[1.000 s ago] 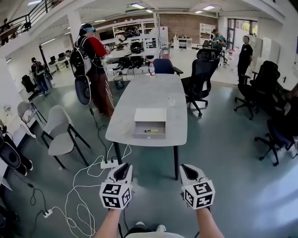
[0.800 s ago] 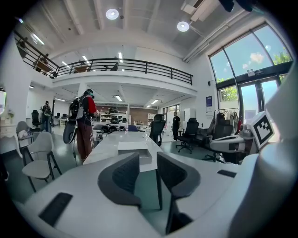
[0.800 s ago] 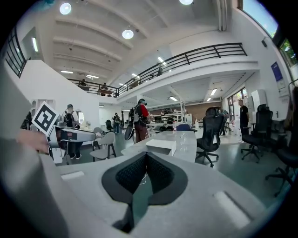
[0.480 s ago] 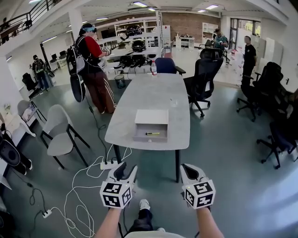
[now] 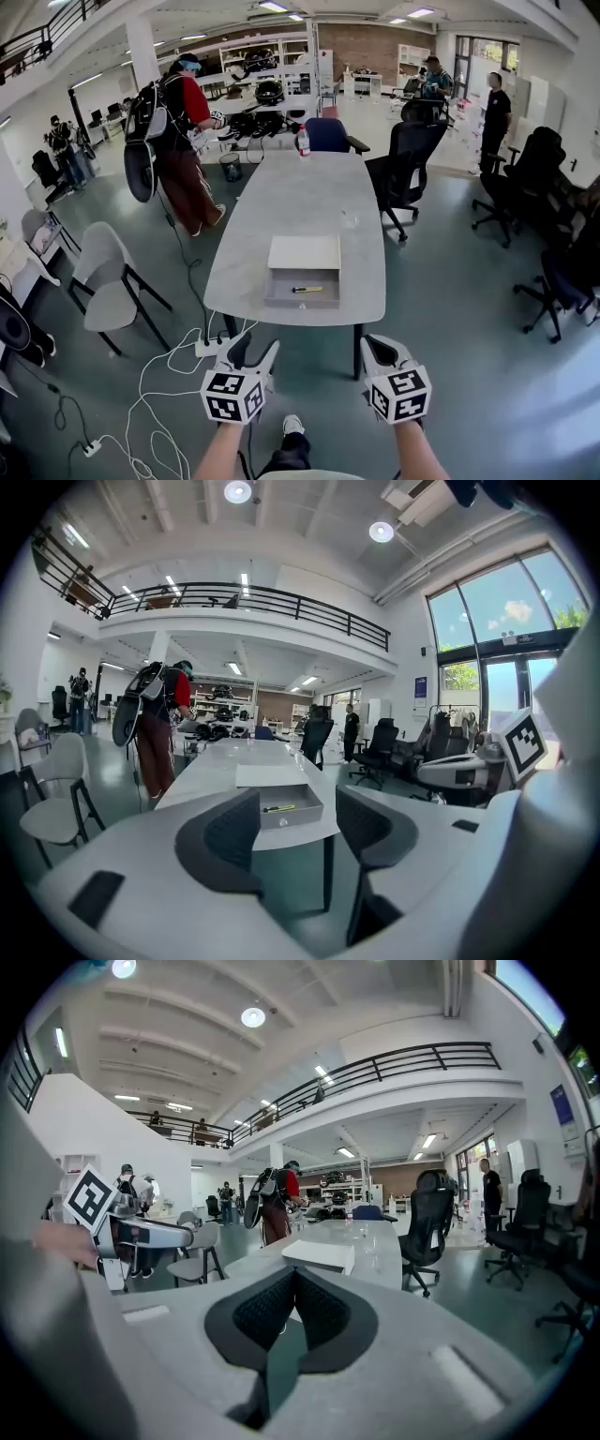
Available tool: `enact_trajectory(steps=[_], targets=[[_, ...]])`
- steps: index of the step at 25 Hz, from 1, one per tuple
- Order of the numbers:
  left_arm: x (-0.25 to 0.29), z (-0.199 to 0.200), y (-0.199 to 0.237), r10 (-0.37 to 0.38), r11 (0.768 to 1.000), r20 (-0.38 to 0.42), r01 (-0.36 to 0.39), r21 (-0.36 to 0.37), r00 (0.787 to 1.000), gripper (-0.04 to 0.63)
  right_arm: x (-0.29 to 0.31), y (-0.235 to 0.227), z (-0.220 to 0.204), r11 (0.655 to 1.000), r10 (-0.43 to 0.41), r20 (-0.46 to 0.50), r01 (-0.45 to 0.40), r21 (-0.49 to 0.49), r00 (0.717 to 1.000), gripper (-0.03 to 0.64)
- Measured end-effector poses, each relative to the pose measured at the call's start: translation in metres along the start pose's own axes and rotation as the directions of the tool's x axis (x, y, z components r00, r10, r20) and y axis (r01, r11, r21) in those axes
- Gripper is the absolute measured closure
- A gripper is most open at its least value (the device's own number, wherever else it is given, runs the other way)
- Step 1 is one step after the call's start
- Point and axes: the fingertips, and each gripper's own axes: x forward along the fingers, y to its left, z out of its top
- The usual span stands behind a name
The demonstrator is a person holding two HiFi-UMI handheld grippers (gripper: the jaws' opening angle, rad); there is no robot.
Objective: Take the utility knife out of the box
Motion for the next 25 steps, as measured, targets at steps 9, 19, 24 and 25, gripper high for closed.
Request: enact_trajectory(steps=[9,19,24,25], targets=[[0.056,0.021,0.042,-0.059,0.998,-0.017,0.059,-0.002,0.998,0.347,0.059,-0.013,0.025,0.998,-0.056,-0.019,0.056,0.003,0.998,0.612],[0.097,0.041,0.1,-0.118,0.993,-0.024,0.117,-0.025,0.993,0.347,0.123,-0.004,0.046,0.995,-0.099,-0.049,0.098,-0.013,0.994,0.612],[0.116,0.043,0.114,-0.174,0.985,-0.036,0.174,-0.001,0.984,0.347,0.145,0.0,0.056,0.993,-0.117,-0.056,0.115,-0.035,0.992,0.612],[0.119,0.043,0.115,-0.184,0.983,-0.038,0.184,0.002,0.982,0.347,0.147,0.0,0.057,0.992,-0.122,-0.059,0.12,-0.041,0.991,0.612]])
